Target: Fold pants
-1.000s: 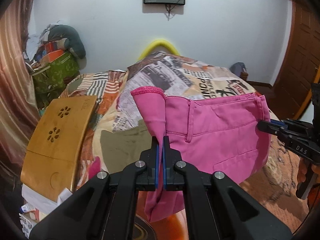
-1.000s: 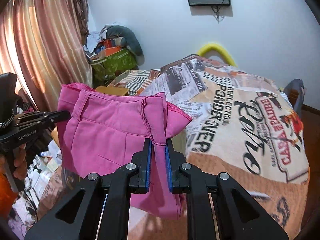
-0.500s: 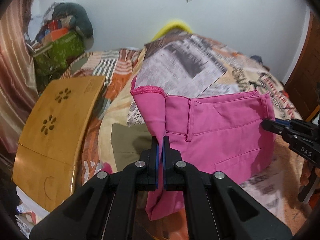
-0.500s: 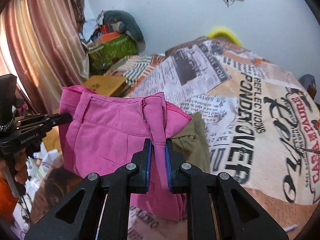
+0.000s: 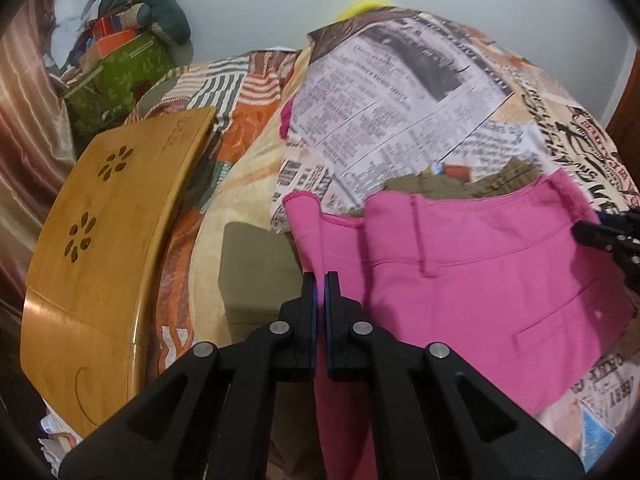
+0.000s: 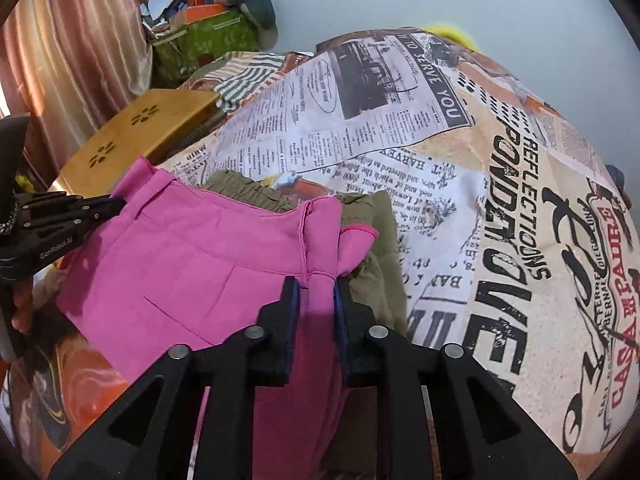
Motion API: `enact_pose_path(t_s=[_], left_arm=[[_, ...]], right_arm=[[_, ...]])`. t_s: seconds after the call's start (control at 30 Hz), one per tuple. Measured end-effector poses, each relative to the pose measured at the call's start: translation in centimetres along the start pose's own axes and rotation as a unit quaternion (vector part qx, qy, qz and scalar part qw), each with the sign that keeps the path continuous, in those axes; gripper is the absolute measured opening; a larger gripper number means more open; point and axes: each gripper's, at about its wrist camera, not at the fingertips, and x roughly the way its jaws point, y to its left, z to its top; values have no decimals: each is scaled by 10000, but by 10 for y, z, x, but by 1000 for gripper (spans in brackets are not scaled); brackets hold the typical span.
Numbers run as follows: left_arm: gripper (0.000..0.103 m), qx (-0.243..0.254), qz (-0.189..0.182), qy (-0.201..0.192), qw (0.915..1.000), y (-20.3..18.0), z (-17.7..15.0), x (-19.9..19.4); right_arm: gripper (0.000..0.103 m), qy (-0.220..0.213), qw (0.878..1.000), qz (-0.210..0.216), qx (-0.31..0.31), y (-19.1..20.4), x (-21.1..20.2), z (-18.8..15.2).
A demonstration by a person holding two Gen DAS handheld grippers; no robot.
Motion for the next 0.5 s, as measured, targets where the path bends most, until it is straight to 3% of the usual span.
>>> enact_pose_path(t_s=[0.17,0.37,0.5], left_arm=[[5,6,90,-18,10000,9,-2,-1],[5,212,470,-71,9986,17,-7,-6],[5,131,403,-70,9991,26,-12,-8]], right_arm=[[21,-39,9995,-256,-176,-6,-5,-1],[21,-32,9986,-505,-119,-24,-11,-6],[21,-2,9988,-489,97,-40,-15,-9]])
